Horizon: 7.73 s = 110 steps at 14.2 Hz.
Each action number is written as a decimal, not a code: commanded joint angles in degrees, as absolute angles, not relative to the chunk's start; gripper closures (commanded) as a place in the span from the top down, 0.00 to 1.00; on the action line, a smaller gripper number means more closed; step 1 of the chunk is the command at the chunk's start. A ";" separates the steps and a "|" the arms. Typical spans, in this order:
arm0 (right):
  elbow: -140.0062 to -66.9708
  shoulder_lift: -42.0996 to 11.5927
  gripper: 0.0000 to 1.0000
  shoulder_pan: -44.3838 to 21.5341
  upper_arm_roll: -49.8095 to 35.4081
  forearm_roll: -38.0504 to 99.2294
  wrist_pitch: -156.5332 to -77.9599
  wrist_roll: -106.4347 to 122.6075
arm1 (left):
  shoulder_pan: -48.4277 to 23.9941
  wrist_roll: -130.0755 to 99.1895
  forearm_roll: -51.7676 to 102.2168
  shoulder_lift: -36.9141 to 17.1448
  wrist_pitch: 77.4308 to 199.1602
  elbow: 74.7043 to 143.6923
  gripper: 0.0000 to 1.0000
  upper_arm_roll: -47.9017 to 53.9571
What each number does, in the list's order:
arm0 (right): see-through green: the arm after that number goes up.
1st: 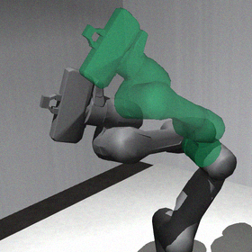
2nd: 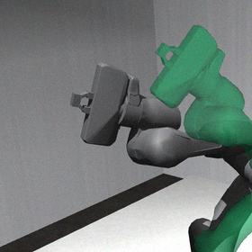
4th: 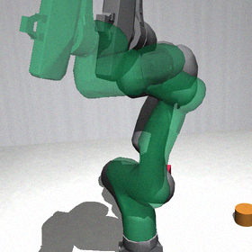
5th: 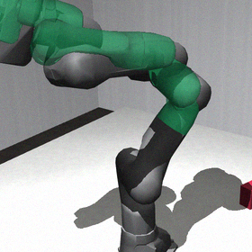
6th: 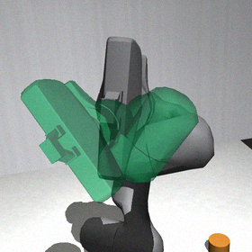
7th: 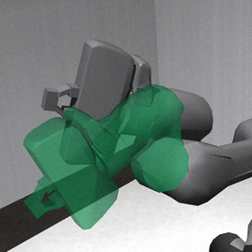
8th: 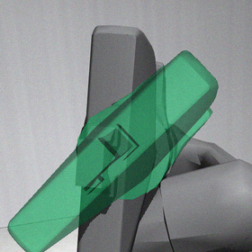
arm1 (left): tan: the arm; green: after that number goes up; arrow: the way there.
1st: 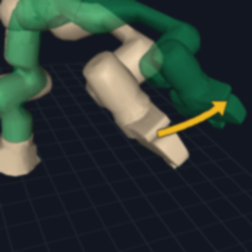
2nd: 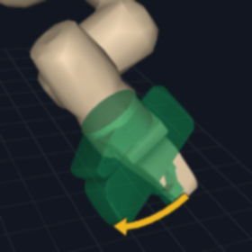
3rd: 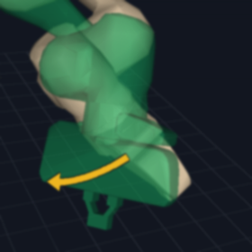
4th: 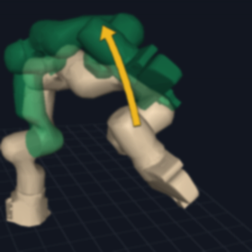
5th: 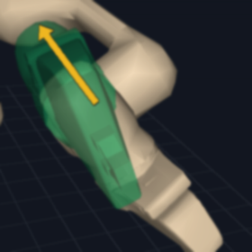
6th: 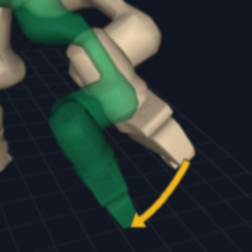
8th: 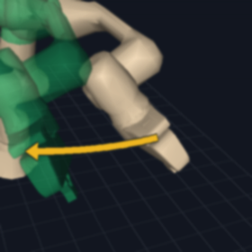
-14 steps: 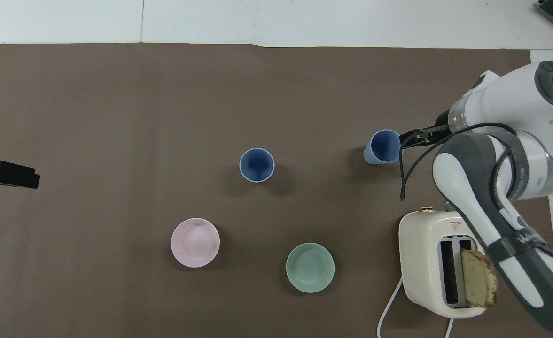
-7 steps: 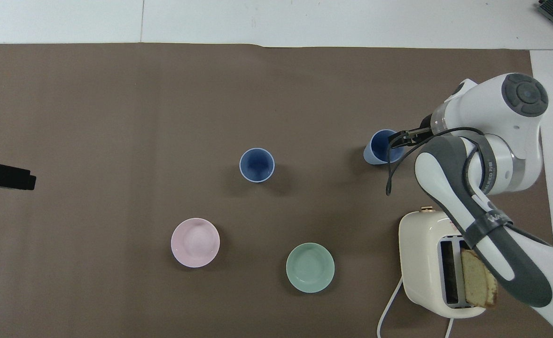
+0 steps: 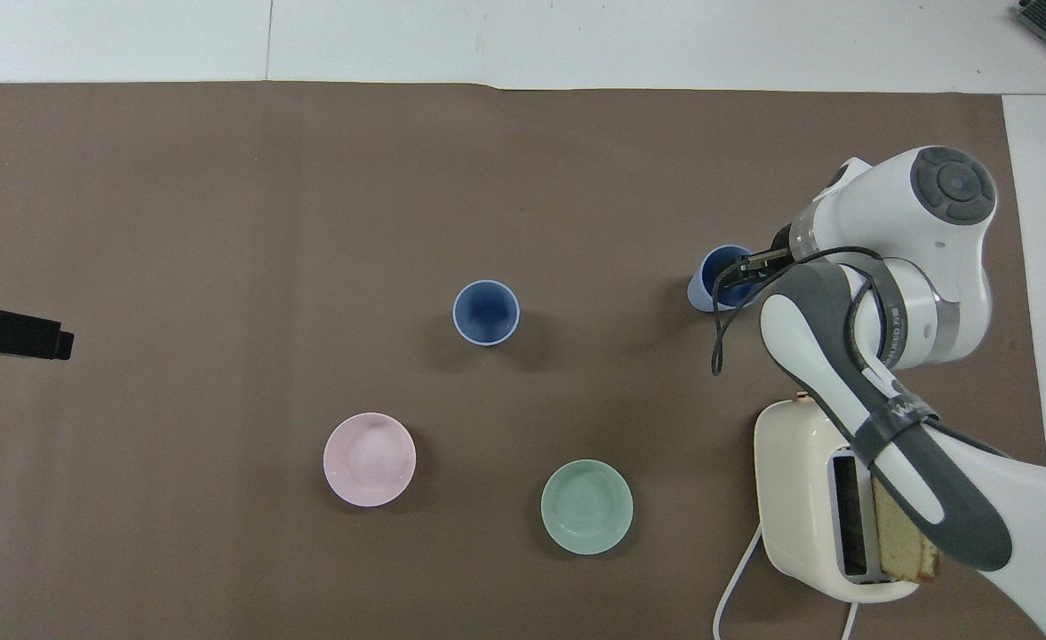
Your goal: Stack blue cups with both arms
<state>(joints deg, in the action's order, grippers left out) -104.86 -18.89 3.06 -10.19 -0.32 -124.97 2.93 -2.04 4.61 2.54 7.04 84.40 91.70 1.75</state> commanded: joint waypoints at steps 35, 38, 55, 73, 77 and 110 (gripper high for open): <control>-83.05 -21.18 0.00 -16.17 -17.67 0.61 -113.99 -29.09 | -1.67 5.01 2.99 8.09 83.14 91.76 1.00 1.85; -83.58 -21.18 0.00 -16.35 -17.67 0.70 -114.70 -29.00 | -1.67 5.01 2.99 8.09 83.14 91.76 1.00 1.85; -88.24 -25.74 0.00 -17.14 -17.49 -0.61 -119.88 -28.30 | -1.67 5.01 2.99 8.09 83.14 91.76 1.00 1.85; -85.78 -23.83 1.00 -13.11 -16.87 -2.64 -118.04 -28.30 | -1.67 5.01 2.99 8.09 83.14 91.76 1.00 1.85; -85.08 -20.31 1.00 -6.69 -16.88 -2.64 -113.66 -22.88 | -1.67 5.01 2.99 8.09 83.14 91.76 1.00 1.85; -80.68 -6.33 1.00 12.04 -13.71 -3.52 -89.91 -0.44 | -1.67 5.01 2.99 8.09 83.14 91.76 1.00 1.85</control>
<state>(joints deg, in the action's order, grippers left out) -80.31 -7.07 11.67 -13.81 -3.86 -89.82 -1.52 -2.04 4.62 2.55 7.38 83.93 91.70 1.82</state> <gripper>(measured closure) 0.000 0.000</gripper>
